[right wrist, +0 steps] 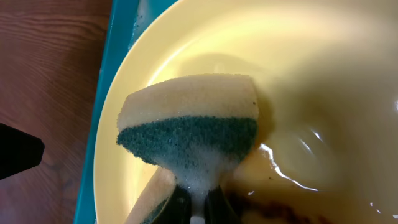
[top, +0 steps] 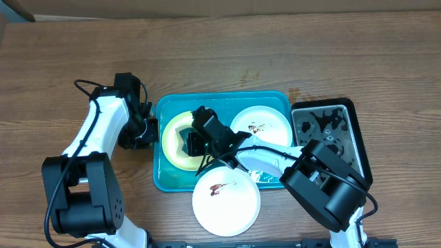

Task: Clean dirty plates on tray and stack at the side
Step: 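Scrub the yellow plate with the sponge while left gripper holds it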

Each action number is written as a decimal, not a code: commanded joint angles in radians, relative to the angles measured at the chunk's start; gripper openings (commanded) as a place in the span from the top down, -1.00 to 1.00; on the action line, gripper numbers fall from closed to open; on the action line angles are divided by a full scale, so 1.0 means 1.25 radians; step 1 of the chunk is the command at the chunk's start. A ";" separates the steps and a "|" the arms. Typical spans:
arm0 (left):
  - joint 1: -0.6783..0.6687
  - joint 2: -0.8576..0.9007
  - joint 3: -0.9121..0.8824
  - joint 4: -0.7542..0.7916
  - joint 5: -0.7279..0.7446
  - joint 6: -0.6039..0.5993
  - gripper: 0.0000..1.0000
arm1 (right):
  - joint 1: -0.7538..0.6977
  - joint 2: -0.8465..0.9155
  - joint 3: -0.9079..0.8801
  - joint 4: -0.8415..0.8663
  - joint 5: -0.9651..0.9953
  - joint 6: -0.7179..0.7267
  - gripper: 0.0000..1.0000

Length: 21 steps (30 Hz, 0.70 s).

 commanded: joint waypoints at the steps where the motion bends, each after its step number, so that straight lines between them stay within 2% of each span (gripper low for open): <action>1: -0.002 -0.009 -0.001 0.011 0.108 -0.014 0.58 | -0.005 0.021 -0.010 -0.037 0.038 0.009 0.92; 2: -0.002 -0.009 -0.001 0.017 0.139 -0.009 0.47 | -0.005 0.021 -0.010 -0.042 0.041 0.009 0.92; 6: -0.009 -0.009 -0.001 0.049 0.255 0.027 0.57 | -0.005 0.021 -0.010 -0.051 0.041 0.007 0.92; 11: -0.034 -0.004 -0.001 0.074 0.247 0.026 0.70 | -0.005 0.021 -0.010 -0.064 0.041 0.007 0.92; 14: -0.049 0.012 -0.002 0.094 0.235 0.026 0.91 | -0.005 0.021 -0.010 -0.069 0.041 0.007 0.92; 21: -0.059 0.081 -0.002 0.105 0.178 0.017 0.92 | -0.005 0.021 -0.010 -0.073 0.041 0.007 0.92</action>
